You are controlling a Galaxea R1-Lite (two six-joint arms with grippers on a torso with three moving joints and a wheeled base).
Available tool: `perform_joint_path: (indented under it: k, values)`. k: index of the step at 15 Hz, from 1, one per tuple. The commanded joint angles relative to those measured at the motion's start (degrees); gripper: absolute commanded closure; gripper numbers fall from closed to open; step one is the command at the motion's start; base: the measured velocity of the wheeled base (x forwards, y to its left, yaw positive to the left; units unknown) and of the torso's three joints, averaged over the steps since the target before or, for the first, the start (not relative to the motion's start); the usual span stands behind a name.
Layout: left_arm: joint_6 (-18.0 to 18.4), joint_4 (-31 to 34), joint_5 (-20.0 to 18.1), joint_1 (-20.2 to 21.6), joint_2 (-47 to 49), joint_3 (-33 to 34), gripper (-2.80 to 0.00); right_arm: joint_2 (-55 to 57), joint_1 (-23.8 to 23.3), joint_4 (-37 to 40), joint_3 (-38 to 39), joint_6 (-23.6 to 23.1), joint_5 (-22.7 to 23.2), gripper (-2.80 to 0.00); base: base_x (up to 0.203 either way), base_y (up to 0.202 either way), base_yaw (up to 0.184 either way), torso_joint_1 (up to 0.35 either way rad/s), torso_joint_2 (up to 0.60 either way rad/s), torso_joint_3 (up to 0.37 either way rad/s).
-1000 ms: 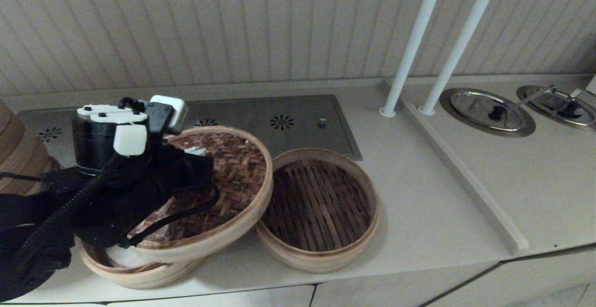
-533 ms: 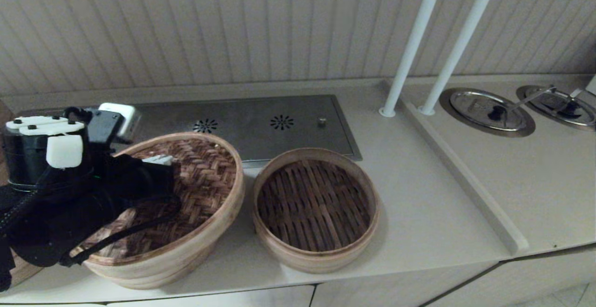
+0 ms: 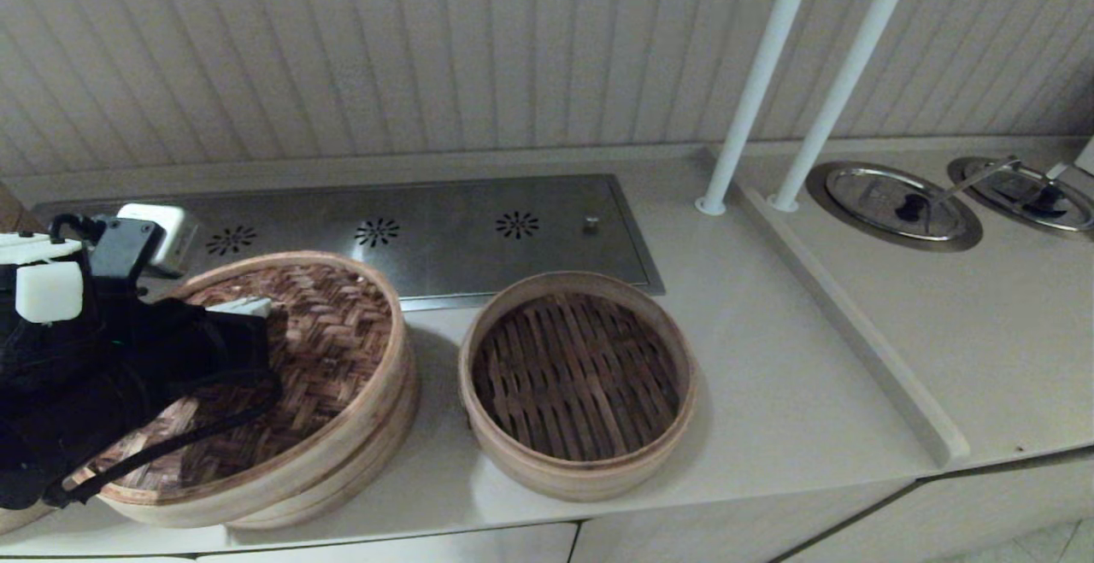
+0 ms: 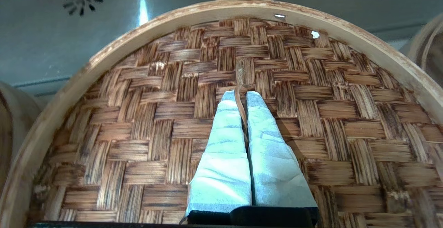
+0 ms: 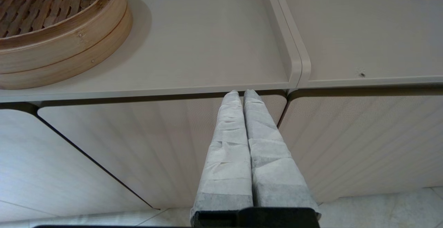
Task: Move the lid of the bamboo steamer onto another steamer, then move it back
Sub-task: Put the steamer
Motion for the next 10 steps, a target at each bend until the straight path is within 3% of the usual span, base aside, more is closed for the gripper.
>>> perform_joint_path:
  k: [1,5,10]
  values:
    - [-0.04,-0.25,0.09,0.01,1.06,0.82,0.0,0.08,0.04,-0.01,-0.01,0.06,0.0,0.0,0.0,0.0,0.0,0.0,0.0,0.0]
    - [-0.37,-0.92,0.0,0.06,3.25,1.3,0.0,0.08,0.04,0.07,-0.01,-0.02,0.0,0.0,0.0,0.0,0.0,0.0,0.0,0.0]
    - [-0.41,-8.68,0.05,1.32,7.87,3.2,0.0,0.08,0.04,0.01,-0.01,-0.02,0.0,0.0,0.0,0.0,0.0,0.0,0.0,0.0]
